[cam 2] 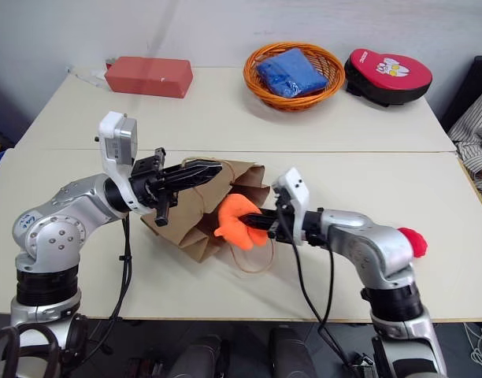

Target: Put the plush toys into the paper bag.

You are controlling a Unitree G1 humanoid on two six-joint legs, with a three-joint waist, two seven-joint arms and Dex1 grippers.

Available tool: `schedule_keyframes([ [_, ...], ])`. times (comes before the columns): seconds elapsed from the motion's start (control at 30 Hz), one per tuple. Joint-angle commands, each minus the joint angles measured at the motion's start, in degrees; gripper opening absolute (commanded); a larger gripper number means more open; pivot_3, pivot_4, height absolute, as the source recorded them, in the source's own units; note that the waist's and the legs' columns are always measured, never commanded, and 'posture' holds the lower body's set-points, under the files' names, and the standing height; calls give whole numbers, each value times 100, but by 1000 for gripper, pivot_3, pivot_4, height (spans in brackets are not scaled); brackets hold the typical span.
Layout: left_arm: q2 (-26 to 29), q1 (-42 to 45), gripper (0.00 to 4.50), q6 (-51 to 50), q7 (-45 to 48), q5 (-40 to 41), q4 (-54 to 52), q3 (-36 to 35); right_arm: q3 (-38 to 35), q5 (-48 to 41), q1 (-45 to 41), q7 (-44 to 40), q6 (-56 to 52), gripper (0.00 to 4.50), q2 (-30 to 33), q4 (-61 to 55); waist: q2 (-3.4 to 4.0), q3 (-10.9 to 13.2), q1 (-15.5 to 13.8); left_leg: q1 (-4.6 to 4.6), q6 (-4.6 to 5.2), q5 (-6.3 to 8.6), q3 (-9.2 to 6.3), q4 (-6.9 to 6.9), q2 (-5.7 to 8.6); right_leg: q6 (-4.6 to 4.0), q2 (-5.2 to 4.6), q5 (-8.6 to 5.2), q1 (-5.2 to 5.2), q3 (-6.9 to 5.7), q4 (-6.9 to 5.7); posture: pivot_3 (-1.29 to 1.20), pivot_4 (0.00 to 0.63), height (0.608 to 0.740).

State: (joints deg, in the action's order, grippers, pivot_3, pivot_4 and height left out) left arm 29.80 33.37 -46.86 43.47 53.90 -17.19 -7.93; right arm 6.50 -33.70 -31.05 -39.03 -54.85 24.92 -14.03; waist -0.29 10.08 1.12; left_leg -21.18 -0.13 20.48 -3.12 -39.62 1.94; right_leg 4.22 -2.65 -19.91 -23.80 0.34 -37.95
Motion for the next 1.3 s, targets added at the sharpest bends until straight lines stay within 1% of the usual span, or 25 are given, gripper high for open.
schedule_keyframes([
  [0.03, -43, 124, 0, 68, -32, 82, -103, -49, 263, 194, -197, 42, 114, 96, -116, 71, 0, 0, 1, 0, 0, 0, -1, 1, 0, 0, 0, 0, 0, -1, 0, 0, 150, 740],
  [0.17, -78, 102, 0, 84, -58, 86, -121, -64, 516, 451, -524, 267, 110, 96, -482, 412, 0, 0, 43, 0, 0, 0, -2, 4, 0, 0, 0, 0, -1, -1, 1, 0, 150, 740],
  [0.33, -156, 90, 0, 107, -59, 81, -128, -45, 369, 471, -983, 622, -25, 96, -1072, 836, 0, 0, 59, 0, -3, -2, -2, 6, -1, 0, 2, 0, -8, -1, -4, 0, 150, 740],
  [0.47, -219, 72, 0, 143, -35, 42, -113, -16, 339, 710, -1228, 872, 190, 96, -1430, 1396, 0, 0, 63, -1, -3, -2, -2, 6, 0, 0, 2, 0, -9, -1, -4, 0, 150, 740],
  [0.6, -292, 82, 0, 207, -47, 12, -98, -2, 145, 873, -1258, 1012, 749, 96, -1775, 1969, 0, 0, 62, -1, -3, -2, -2, 6, 2, 0, 1, 0, -9, -2, -4, 0, 150, 740],
  [0.7, -307, 77, 0, 255, -46, -17, -94, -3, 213, 784, -1183, 583, 821, 1124, -1661, 1887, 0, 0, 62, -2, -3, -2, -2, 6, 3, 0, 1, 0, -9, -2, -4, 0, 150, 740],
  [0.73, -316, 72, 0, 270, -57, -13, -93, -20, 126, 696, -1147, 490, 851, 1521, -1635, 1774, 0, 0, 64, -2, -3, -2, -2, 6, 3, 0, 1, 0, -9, -3, -4, 0, 150, 740],
  [0.77, -321, 68, 0, 278, -69, -9, -96, -32, 11, 580, -1115, 398, 797, 1786, -1565, 1635, 0, 0, 63, -2, -3, -2, -2, 6, 3, 0, 1, 0, -9, -2, -4, 0, 150, 740],
  [0.83, -325, 52, 0, 293, -76, -11, -108, -38, -172, 312, -946, -44, 725, 2503, -1197, 1205, 0, 0, 54, -4, -3, -2, -2, 6, 3, 0, 1, 0, -9, -3, -4, 0, 150, 740],
  [0.93, -326, 17, 0, 314, -75, -12, -123, -39, -522, -197, -503, -829, 556, 3548, -315, 469, 0, 0, 18, -7, -1, -1, -7, 5, 5, 0, -3, 0, -5, -5, 1, 0, 150, 740],
  [1.0, -326, -17, 0, 327, -64, -11, -137, -40, -898, -528, -184, -1168, 501, 4336, 221, 130, -1, 0, 18, -7, 2, 1, -10, 5, 5, 1, -3, 0, 3, -6, 6, 0, 150, 740],
  [1.03, -332, -30, 0, 333, -64, -11, -141, -38, -1138, -658, -5, -1294, 555, 4471, 434, 9, 0, 0, 17, -6, 3, 1, -10, 6, 5, 1, -3, 0, 4, -5, 10, 0, 150, 740],
  [1.1, -341, -55, 0, 348, -53, -19, -154, -22, -1677, -768, 484, -1607, 911, 4471, 856, -175, -1, 0, 14, -4, 2, 1, -10, 11, 4, 0, -2, 0, 3, -5, 12, 0, 150, 740],
  [1.13, -345, -57, 0, 360, -39, -32, -147, -6, -1966, -647, 783, -1711, 1313, 4471, 1012, -199, -1, 0, 9, -2, 2, 1, -10, 15, 4, 0, -2, 0, 4, -5, 14, 0, 150, 740],
  [1.17, -337, -58, 0, 375, -6, -51, -149, 19, -2246, -502, 1116, -1844, 1742, 4471, 1156, -193, -1, 0, -4, -3, 2, 1, -9, 18, 4, 0, -2, 0, 4, -4, 14, 0, 150, 740],
  [1.23, -345, -55, 0, 391, 28, -63, -143, 47, -2756, 112, 1897, -2036, 3005, 4471, 1400, -25, -1, 0, -84, 0, 3, 1, -9, 23, 4, 1, -1, 0, 8, -4, 17, 0, 150, 740],
  [1.3, -351, -32, 0, 423, 88, -112, -96, 100, -3402, 506, 2667, -2227, 4140, 4471, 1490, 348, -1, 1, -106, 5, 3, 1, -1, 22, 4, 1, 0, 1, 10, 1, 14, 0, 150, 740],
])
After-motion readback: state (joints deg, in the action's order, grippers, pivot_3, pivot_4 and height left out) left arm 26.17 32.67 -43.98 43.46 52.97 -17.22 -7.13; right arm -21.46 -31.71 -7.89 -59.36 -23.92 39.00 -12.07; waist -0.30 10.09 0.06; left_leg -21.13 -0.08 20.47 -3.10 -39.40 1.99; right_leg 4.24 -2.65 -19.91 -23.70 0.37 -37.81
